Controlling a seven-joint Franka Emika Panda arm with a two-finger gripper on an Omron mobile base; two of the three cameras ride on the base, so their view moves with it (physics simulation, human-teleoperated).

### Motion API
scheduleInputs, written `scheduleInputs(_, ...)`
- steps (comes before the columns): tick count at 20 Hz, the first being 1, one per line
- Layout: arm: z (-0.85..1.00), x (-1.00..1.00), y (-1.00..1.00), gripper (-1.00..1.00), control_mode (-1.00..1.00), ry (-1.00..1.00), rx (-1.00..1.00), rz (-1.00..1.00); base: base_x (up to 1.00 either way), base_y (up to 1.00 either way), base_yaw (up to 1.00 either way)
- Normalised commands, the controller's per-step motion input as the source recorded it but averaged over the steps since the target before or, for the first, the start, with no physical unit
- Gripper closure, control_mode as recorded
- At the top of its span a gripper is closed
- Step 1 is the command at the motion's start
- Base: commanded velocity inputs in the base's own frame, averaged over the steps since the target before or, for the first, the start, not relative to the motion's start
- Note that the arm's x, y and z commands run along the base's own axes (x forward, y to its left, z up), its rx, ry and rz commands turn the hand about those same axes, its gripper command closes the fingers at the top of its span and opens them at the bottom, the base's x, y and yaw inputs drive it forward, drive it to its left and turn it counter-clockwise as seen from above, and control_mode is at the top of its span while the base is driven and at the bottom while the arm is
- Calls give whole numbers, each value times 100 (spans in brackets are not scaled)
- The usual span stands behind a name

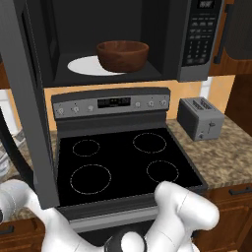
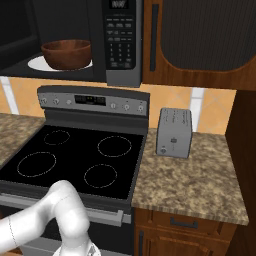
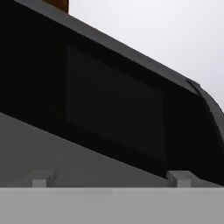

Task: Pick the lime from the sink and place it in the bowl. Then pick the bowl and place it in the microwave. Then close the microwave door and press the start button.

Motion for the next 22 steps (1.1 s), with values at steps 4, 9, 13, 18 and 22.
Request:
scheduleInputs(4, 42, -91, -70, -100, -100, -6, 6, -11, 0, 0, 0)
scheduleInputs(9, 44, -69, -83, -100, -100, 0, 11, -5, 0, 0, 0)
scheduleInputs(13, 38, -29, -99, -100, -100, 0, 8, 0, 0, 0, 0)
scheduleInputs(18, 40, -1, -99, -100, -100, 0, 4, 0, 0, 0, 0)
scheduleInputs(22, 29, 1, -93, -100, -100, 0, 2, 1, 0, 0, 0)
